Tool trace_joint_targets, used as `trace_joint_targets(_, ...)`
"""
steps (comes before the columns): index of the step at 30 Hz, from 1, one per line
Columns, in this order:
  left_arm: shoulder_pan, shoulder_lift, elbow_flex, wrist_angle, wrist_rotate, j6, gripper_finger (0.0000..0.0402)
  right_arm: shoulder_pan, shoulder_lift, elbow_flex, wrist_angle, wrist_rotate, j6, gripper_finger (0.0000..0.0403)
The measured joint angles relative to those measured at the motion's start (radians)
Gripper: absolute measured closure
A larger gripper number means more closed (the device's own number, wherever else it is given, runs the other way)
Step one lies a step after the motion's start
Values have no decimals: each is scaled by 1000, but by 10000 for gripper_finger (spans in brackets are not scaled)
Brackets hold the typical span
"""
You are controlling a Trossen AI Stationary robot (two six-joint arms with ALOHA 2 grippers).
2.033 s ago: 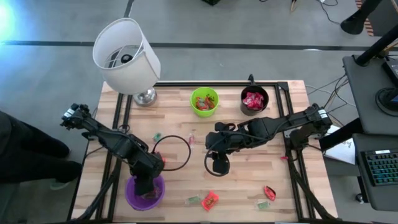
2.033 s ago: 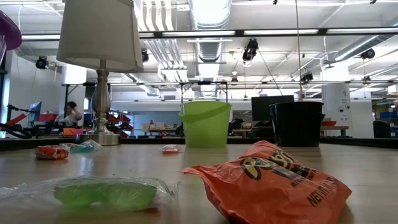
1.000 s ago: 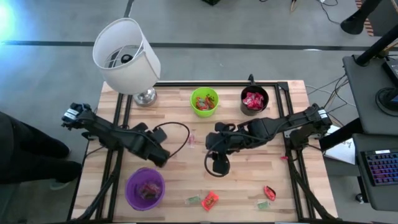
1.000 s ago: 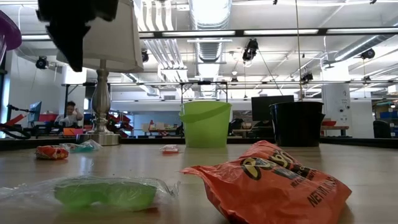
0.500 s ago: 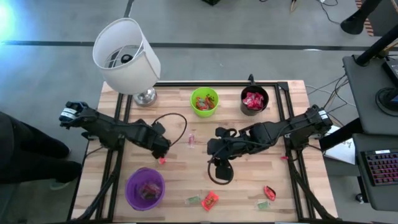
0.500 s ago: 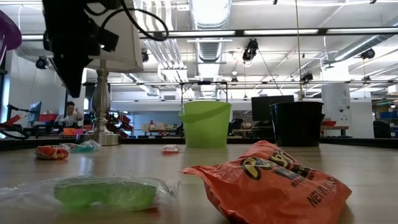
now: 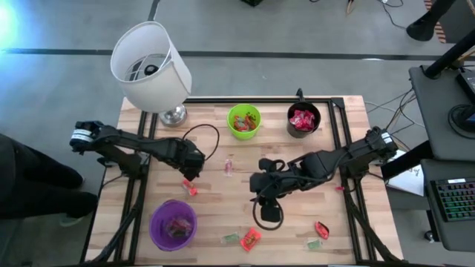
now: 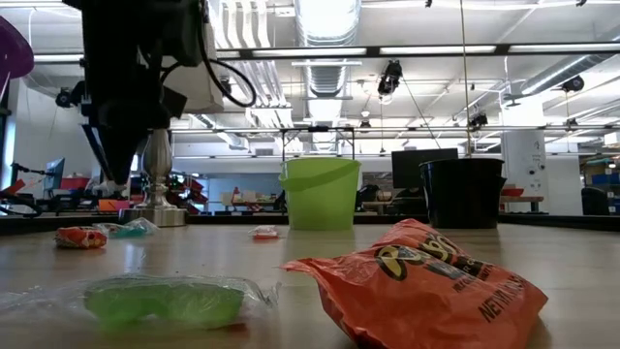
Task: Sort candy
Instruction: Put the blue gummy into the violet bucket
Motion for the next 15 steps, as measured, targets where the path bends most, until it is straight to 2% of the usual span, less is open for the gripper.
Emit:
trace_joint_targets(9, 18, 2, -110, 217, 32, 9, 251, 2, 0, -11, 1, 0, 1, 266)
trace_joint_targets(15, 35, 2, -167, 236, 51, -14, 251, 2, 0, -27, 1, 0, 16, 266)
